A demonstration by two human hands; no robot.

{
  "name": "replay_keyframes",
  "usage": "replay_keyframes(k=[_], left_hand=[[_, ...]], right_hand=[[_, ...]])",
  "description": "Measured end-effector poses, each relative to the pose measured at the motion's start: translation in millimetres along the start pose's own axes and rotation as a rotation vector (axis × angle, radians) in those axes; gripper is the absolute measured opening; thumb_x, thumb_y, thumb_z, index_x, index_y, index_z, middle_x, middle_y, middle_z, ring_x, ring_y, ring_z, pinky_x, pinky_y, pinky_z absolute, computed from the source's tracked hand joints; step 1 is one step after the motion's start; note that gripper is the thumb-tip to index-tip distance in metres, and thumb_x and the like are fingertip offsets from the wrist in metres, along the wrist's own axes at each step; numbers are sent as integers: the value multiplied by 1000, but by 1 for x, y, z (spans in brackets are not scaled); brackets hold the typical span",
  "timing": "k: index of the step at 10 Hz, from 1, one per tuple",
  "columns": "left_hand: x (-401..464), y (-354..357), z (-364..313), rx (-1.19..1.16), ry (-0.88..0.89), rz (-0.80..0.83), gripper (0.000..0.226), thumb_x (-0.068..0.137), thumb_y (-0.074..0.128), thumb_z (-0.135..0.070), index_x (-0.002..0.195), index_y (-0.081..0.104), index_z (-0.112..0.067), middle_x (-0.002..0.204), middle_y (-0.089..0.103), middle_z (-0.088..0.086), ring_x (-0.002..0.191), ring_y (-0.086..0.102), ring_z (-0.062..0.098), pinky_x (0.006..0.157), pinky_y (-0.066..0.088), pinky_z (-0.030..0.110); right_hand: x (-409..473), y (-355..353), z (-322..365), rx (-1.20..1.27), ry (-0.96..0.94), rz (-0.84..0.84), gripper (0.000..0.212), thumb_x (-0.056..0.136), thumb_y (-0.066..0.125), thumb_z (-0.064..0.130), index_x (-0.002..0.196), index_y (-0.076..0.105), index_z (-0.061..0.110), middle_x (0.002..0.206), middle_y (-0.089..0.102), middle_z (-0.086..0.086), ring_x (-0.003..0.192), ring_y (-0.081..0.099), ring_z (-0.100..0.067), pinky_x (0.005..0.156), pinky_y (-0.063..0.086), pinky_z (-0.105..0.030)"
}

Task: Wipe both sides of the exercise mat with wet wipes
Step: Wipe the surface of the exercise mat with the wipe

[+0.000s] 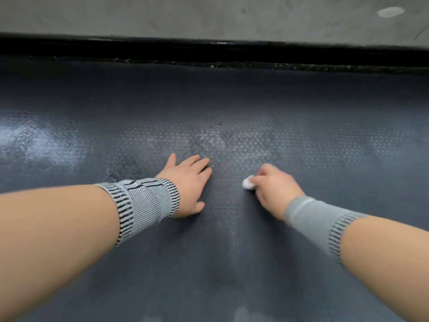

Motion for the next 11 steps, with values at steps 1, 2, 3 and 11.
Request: replay_keyframes(k=[1, 2, 3, 11], left_hand=[[-7, 2, -2, 102, 59, 7, 86, 92, 51, -54, 156, 8, -15, 164, -2, 2, 151, 0, 21, 116, 12, 59], [-11, 13, -17, 55, 63, 25, 88, 92, 51, -56, 156, 7, -16, 164, -4, 2, 151, -2, 21, 117, 9, 59], [-11, 25, -31, -90, -8, 24, 88, 92, 48, -55, 157, 3, -15, 164, -9, 1, 151, -6, 21, 117, 5, 60], [-18, 36, -47, -208, -55, -64, 74, 96, 40, -39, 157, 4, -16, 164, -9, -1, 151, -9, 21, 117, 6, 59]], right_hand=[[1, -13, -29, 3, 273, -84, 32, 93, 45, 18, 122, 59, 17, 124, 50, -12, 104, 54, -30, 77, 37, -26], [-5, 15, 34, 120, 143, -6, 28, 94, 44, 18, 118, 57, 16, 120, 49, -9, 103, 53, -29, 76, 36, -26], [-31, 27, 69, 164, -131, 67, 21, 95, 46, 27, 113, 57, 25, 109, 46, 0, 94, 54, -25, 77, 37, -23], [-63, 21, -16, 214, 467, -149, 30, 94, 45, 18, 119, 62, 18, 107, 52, -5, 104, 54, -28, 73, 31, -21]])
Point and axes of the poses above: each hand's wrist, its own x-axis towards the middle knuckle, its own y-axis out of the palm, z = x × y, the point moved 8 cm from there along x, towards the middle knuckle
